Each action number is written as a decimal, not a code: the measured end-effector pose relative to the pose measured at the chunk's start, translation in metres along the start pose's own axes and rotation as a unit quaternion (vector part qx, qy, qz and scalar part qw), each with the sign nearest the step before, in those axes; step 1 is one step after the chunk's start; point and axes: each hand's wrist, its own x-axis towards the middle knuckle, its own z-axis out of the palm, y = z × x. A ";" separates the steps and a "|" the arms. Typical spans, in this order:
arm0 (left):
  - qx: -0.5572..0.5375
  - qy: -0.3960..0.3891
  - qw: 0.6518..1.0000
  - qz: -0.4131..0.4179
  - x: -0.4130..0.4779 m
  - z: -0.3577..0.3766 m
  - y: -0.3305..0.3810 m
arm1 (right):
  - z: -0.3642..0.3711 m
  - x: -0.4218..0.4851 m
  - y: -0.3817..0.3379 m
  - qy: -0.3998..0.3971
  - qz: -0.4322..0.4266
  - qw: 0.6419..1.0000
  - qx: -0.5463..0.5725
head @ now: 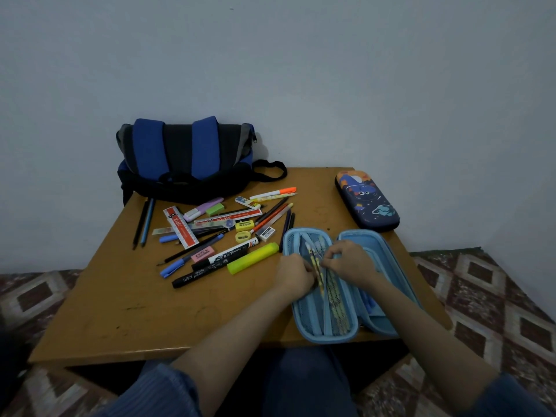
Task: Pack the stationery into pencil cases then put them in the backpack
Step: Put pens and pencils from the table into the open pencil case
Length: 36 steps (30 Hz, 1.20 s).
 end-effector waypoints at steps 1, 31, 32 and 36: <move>-0.007 -0.010 1.000 0.003 0.001 0.000 -0.002 | 0.000 0.000 0.000 0.000 0.000 1.000 0.000; 0.026 0.339 0.935 -0.101 -0.024 -0.132 -0.148 | 0.003 -0.001 -0.004 -0.002 0.027 0.999 -0.030; 0.030 0.343 0.932 -0.115 -0.026 -0.136 -0.155 | 0.003 -0.002 -0.004 -0.002 0.029 0.999 -0.026; 0.036 0.327 0.928 -0.174 -0.027 -0.143 -0.176 | 0.004 -0.001 -0.004 0.002 0.033 0.999 -0.016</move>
